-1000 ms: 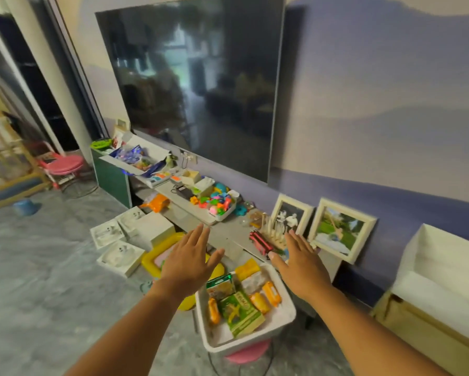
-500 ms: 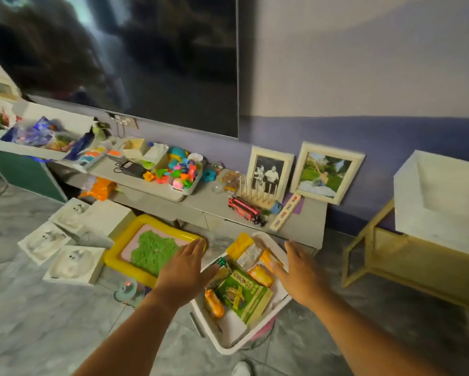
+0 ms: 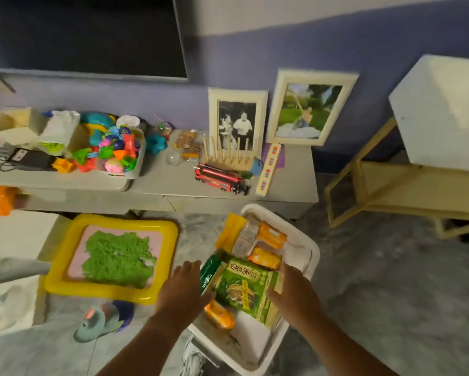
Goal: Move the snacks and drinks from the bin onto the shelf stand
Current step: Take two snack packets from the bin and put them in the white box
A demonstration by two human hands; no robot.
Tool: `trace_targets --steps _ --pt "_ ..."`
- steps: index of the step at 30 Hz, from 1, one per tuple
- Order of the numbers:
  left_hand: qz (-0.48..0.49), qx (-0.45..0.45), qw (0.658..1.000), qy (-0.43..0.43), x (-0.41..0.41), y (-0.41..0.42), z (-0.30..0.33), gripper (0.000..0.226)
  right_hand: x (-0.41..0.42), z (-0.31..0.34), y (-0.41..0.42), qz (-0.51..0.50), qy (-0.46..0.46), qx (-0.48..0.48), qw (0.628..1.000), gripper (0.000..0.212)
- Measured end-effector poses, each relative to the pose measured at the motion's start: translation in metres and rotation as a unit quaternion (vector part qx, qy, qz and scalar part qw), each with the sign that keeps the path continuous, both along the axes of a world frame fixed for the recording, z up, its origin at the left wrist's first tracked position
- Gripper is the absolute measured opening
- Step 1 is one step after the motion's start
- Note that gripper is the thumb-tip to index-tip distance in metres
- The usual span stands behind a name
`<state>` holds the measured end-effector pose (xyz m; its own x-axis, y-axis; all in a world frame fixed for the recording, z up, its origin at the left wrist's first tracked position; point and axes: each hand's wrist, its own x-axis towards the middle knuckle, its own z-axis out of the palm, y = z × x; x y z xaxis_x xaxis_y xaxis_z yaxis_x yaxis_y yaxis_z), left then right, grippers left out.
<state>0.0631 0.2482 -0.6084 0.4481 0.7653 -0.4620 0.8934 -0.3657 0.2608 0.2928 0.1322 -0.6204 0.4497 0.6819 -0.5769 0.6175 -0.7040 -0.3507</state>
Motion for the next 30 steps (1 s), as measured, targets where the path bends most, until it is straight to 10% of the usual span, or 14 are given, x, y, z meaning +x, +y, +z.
trace_targets --steps 14,30 --pt "-0.051 0.094 0.994 -0.022 0.011 0.003 -0.082 0.046 -0.027 -0.097 0.035 0.071 -0.151 -0.098 0.981 0.069" --pt "0.07 -0.106 0.934 -0.334 0.002 0.064 -0.057 0.042 -0.031 -0.111 0.032 0.167 0.024 -0.056 0.984 0.086"
